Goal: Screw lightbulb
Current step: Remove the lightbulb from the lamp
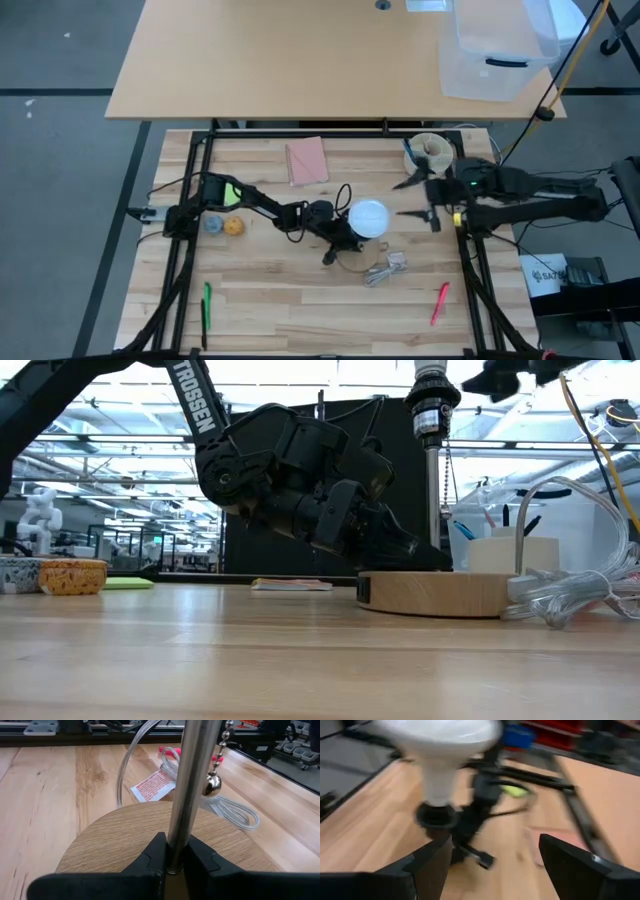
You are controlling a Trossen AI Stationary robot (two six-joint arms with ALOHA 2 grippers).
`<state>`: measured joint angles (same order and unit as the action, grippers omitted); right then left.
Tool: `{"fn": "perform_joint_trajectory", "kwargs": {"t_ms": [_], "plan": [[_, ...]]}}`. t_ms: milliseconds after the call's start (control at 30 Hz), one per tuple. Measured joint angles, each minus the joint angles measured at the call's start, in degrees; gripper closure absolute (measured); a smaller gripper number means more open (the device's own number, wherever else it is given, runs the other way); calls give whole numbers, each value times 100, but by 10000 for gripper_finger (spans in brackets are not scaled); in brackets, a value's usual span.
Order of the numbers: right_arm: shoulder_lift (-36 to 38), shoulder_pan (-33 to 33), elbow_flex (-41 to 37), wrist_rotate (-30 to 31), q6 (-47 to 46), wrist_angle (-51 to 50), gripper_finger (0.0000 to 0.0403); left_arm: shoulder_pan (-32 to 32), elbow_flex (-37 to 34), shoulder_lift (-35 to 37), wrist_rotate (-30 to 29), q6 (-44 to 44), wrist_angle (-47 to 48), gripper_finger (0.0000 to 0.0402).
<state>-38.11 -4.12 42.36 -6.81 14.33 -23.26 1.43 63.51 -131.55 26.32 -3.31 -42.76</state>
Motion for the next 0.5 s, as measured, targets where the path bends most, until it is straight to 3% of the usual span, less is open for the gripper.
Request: {"fn": "perform_joint_trajectory", "kwargs": {"t_ms": [267, 367, 500], "plan": [[1238, 48, -25, 1993, -1132, -1151, 121, 0, 0, 0, -158, 124, -30, 363], [1394, 48, -292, 2052, -1581, -1083, 131, -55, -7, 0, -403, 154, -100, 363], [1305, 50, -1056, 1928, -1921, -25, 142, -105, -9, 0, -748, 217, -159, 363]]}}
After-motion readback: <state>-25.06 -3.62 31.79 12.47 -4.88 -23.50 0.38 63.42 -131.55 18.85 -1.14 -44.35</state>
